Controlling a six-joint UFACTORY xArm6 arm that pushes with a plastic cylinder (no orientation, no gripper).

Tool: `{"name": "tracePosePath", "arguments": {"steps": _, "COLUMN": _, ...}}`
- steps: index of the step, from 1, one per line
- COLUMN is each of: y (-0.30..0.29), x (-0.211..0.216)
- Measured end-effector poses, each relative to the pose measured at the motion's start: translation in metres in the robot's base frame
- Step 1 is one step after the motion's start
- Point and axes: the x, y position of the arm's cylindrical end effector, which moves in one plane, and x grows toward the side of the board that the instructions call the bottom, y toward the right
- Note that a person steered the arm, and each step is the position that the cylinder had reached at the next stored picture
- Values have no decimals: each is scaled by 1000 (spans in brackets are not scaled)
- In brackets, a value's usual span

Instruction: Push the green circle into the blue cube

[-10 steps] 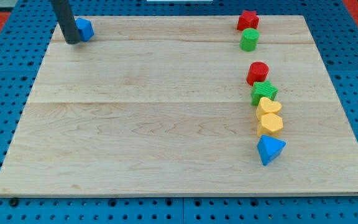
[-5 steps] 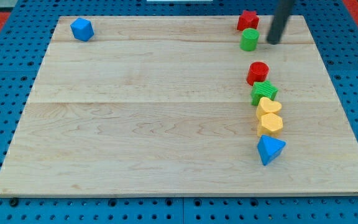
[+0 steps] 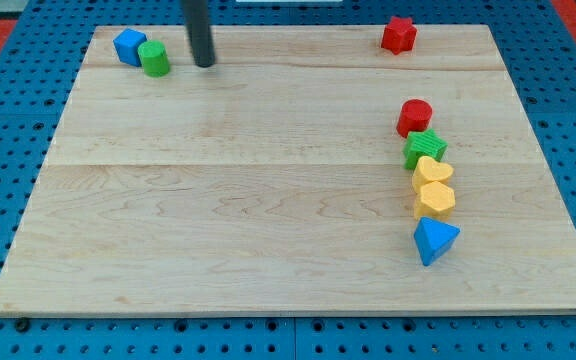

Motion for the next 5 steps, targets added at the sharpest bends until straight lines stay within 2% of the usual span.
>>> {"name": "tracePosePath", "arguments": {"steps": 5, "y": 6, "x": 3}}
